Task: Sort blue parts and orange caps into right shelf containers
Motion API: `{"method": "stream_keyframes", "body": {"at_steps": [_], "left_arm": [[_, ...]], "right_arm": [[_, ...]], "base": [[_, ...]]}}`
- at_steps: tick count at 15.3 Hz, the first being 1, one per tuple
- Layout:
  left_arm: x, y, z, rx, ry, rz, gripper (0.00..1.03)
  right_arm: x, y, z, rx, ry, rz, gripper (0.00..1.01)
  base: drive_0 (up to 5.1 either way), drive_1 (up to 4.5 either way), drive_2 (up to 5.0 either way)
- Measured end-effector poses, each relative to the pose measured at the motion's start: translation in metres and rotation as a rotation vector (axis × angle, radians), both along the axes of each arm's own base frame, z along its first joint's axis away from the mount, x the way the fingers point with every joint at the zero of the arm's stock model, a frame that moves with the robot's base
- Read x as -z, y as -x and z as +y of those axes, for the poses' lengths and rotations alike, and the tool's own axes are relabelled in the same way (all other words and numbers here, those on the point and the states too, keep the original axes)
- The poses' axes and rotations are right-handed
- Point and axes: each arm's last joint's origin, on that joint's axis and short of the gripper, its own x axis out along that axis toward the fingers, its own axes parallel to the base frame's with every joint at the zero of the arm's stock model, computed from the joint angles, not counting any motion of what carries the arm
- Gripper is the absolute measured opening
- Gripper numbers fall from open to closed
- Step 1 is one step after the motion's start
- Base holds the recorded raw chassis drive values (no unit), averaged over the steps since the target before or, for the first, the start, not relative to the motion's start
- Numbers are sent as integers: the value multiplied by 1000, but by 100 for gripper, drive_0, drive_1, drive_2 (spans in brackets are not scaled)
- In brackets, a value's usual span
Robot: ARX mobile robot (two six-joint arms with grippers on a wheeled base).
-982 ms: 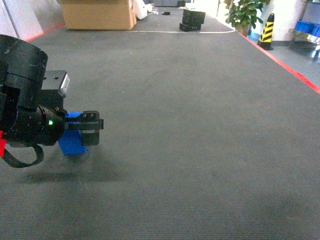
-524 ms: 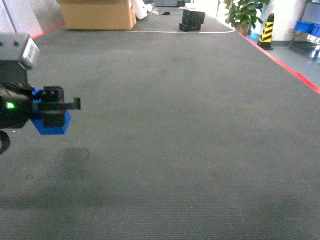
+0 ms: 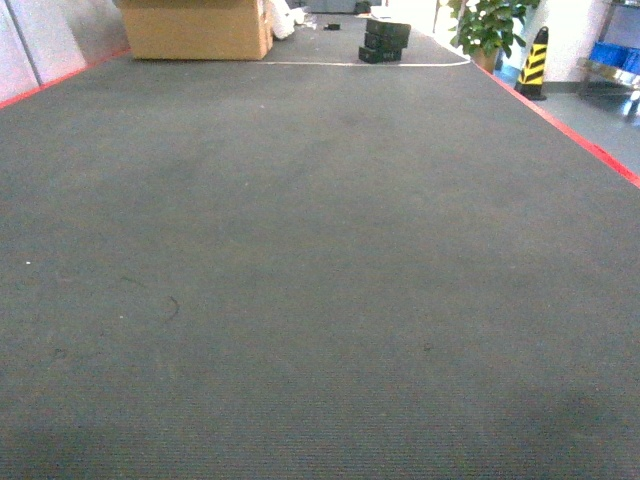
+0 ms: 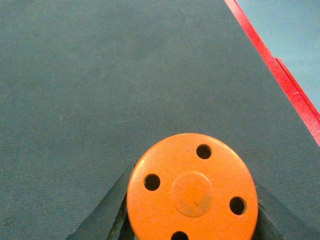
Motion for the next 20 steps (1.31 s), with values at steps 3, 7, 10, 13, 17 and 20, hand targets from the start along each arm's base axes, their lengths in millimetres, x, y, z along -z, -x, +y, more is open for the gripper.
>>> {"method": "stream_keyframes", "body": {"at_steps": [3, 7, 10, 13, 17, 20], "left_arm": [[-1, 0, 0, -1, 1, -7, 45], [0, 0, 1, -8, -1, -3, 45], [-1, 0, 0, -3, 0, -5, 45], [-1, 0, 0, -3, 0, -8, 45], [-1, 0, 0, -4, 0, -7, 45], [-1, 0, 0, -4, 0, -11, 45]], "right_arm": [[0, 0, 0, 0, 0, 0, 44], [0, 0, 0, -2, -1, 0, 44], [0, 0, 0, -1, 0, 0, 44], [0, 0, 0, 1, 0, 0, 44], [0, 0, 0, 1, 0, -2, 44], [0, 0, 0, 0, 0, -2, 44]], "base": [[0, 0, 0], [242, -177, -59], [477, -356, -136], [486, -252, -252], [505, -236, -236], [504, -239, -239]]}}
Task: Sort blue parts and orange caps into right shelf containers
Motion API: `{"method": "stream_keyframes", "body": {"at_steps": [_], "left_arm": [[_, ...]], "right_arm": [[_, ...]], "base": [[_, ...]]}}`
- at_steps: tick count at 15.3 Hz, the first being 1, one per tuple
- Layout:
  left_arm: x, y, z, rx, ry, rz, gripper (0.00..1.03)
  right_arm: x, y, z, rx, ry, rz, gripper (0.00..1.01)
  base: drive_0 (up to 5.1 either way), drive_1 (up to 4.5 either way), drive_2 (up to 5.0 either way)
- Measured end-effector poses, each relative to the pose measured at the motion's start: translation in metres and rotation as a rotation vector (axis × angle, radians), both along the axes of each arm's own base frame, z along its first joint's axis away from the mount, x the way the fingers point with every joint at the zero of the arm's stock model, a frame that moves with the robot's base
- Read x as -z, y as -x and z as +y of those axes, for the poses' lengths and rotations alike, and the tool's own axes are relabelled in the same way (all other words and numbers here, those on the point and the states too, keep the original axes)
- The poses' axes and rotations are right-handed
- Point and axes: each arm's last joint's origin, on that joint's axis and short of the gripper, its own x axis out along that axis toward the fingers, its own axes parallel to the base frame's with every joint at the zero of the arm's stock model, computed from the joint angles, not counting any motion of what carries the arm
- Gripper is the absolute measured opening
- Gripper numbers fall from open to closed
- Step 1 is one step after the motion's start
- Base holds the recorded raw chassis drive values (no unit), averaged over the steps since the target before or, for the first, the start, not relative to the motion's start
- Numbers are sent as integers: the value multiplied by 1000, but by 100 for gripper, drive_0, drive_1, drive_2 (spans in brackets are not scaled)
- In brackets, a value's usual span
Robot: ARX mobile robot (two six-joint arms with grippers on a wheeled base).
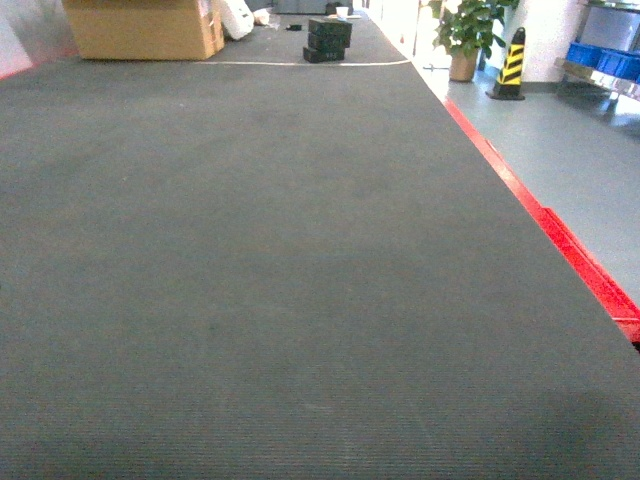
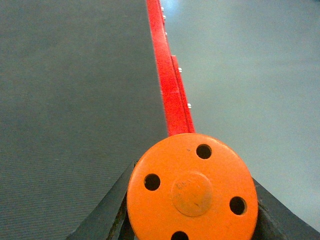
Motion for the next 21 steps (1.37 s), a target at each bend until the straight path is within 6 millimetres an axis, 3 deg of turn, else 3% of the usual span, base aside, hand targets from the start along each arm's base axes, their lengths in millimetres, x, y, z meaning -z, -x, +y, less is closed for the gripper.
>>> {"method": "stream_keyframes", "body": {"at_steps": [21], "left_arm": [[0, 0, -1, 3, 0, 1, 45]], "right_arm": [[0, 0, 0, 1, 1, 3, 44]], "base": [[503, -242, -242]]}}
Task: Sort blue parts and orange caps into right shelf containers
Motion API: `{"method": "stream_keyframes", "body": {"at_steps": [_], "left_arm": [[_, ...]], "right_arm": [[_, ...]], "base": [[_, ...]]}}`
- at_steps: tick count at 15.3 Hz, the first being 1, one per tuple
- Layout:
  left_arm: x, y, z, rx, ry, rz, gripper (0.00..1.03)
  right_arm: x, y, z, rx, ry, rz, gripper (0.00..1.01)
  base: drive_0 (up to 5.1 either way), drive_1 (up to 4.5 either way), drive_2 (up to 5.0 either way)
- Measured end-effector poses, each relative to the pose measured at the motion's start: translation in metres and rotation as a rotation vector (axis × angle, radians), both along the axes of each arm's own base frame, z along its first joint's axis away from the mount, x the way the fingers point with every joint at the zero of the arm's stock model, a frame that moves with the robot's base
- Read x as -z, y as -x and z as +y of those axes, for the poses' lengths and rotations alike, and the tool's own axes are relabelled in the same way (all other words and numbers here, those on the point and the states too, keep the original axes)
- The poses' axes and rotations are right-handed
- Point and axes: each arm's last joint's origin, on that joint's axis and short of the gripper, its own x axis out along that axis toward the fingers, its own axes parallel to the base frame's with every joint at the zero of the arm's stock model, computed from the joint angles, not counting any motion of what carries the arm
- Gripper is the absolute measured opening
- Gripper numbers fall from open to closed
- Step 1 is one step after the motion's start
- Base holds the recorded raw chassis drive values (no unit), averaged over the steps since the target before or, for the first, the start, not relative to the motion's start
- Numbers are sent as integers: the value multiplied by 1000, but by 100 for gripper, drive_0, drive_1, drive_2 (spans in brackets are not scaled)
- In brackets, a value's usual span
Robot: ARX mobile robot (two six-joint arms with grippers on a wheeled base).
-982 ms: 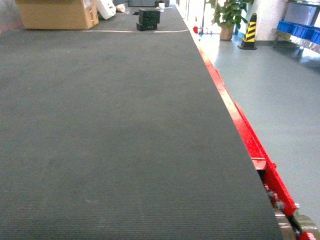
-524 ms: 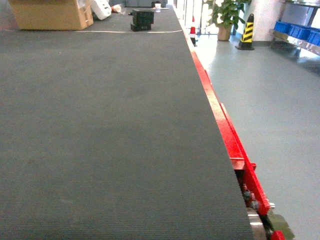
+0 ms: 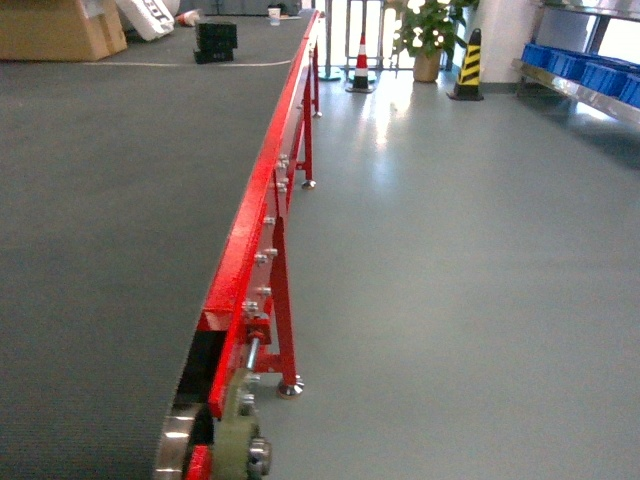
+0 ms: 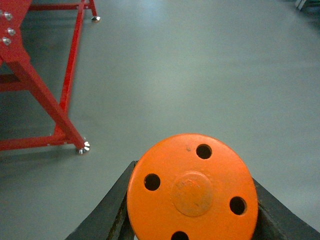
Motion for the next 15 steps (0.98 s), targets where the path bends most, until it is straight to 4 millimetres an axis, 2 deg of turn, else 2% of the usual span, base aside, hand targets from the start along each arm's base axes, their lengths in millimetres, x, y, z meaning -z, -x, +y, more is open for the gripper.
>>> {"method": "stream_keyframes", "body": {"at_steps": [15], "left_arm": [[0, 0, 0, 0, 0, 1, 45]], "right_arm": [[0, 0, 0, 0, 0, 0, 44]], "base": [[504, -232, -232]]}}
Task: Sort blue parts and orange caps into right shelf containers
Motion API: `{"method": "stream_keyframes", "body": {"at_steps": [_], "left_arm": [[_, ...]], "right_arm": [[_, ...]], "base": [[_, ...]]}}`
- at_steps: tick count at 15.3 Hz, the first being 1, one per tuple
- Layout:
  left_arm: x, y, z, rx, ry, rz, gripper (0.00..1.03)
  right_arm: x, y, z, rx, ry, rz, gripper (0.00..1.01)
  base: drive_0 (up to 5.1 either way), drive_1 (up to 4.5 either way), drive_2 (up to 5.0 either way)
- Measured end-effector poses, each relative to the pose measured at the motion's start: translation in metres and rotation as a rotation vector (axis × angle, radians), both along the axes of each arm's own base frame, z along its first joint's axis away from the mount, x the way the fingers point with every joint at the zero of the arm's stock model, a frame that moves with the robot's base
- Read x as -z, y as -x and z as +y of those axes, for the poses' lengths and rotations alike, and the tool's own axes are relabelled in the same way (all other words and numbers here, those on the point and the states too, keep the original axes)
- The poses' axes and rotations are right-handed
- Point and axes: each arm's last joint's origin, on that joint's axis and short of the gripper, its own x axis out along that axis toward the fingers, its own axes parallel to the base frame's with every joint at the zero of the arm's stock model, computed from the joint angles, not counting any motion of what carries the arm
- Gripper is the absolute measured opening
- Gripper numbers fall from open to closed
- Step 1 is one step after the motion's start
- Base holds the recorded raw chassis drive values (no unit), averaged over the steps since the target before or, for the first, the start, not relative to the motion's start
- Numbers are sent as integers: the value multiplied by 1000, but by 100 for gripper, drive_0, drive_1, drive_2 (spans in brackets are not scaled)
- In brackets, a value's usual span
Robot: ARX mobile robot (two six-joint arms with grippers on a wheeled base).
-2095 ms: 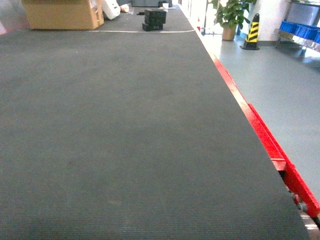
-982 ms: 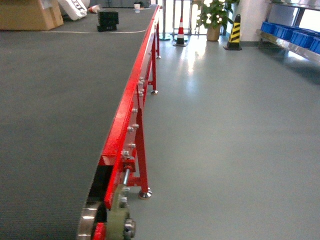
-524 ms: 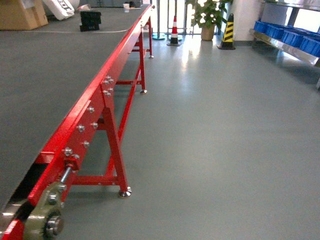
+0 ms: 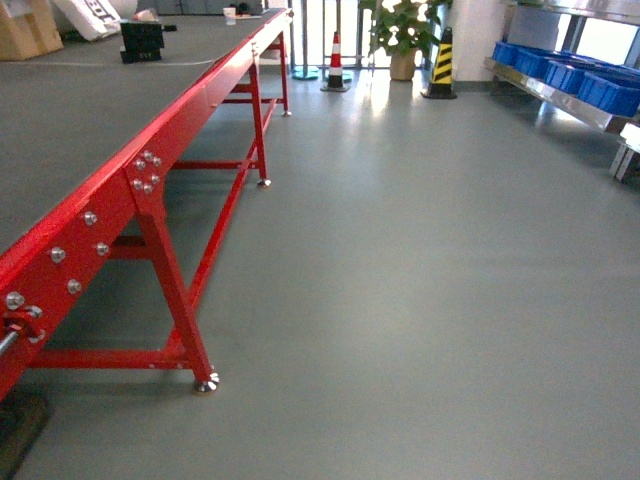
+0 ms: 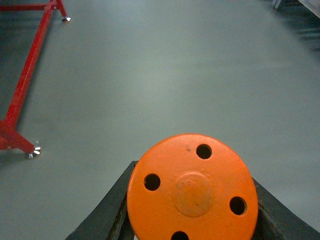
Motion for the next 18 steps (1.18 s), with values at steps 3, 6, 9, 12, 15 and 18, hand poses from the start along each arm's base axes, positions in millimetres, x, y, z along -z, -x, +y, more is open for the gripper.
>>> {"method": "stream_keyframes", "body": {"at_steps": [3, 6, 9, 12, 15, 18], "left_arm": [[0, 0, 0, 0, 0, 1, 45], [0, 0, 0, 0, 0, 0, 45], [0, 0, 0, 0, 0, 0, 45], [0, 0, 0, 1, 0, 0, 45], [0, 0, -2, 18, 2, -2, 45], [-2, 1, 0, 2, 1, -11, 45]], "right_arm": [[0, 0, 0, 0, 0, -1, 44], [0, 0, 0, 0, 0, -2, 44], [0, 0, 0, 1, 0, -1, 44], [0, 0, 0, 0, 0, -1, 43], [0, 0, -2, 15, 3, 0, 43], [-1, 0, -1, 7, 0, -8, 43]], "base": [[494, -236, -236], [498, -229, -229], [489, -238, -238], [422, -217, -217], [0, 0, 0], [14, 448, -419]]}}
